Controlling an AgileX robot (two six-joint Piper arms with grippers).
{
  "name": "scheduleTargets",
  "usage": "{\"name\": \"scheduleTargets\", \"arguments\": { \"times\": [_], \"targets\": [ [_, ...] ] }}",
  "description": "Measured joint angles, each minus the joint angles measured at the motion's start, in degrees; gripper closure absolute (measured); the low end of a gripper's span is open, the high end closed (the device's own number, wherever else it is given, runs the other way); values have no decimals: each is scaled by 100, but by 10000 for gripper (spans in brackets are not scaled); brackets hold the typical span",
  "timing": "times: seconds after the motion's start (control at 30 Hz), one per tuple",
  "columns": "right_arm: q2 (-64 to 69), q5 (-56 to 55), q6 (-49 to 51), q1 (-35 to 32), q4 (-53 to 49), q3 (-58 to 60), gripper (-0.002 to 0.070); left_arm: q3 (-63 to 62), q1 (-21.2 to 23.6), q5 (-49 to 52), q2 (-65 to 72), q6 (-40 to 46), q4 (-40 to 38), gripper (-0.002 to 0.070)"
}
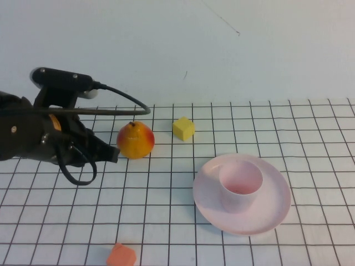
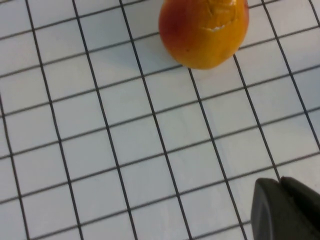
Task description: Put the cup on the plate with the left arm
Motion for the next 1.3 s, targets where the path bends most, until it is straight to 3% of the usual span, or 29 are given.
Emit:
{"name": "scheduleTargets", "arguments": {
  "times": [0.3,0.6,1.03,1.3],
  "targets": [
    [0,0,0,0,10,0,678,-1,2,-1686,-533,25,79,676],
    [0,0,0,0,10,0,678,385,2,-2094,-1294,-37,79,676],
    [0,0,0,0,10,0,678,3686,75,-5085,-3179,-64,79,676],
    [0,0,0,0,10,0,678,5576,896,-5974,-5017,-689,-241,676]
  ]
}}
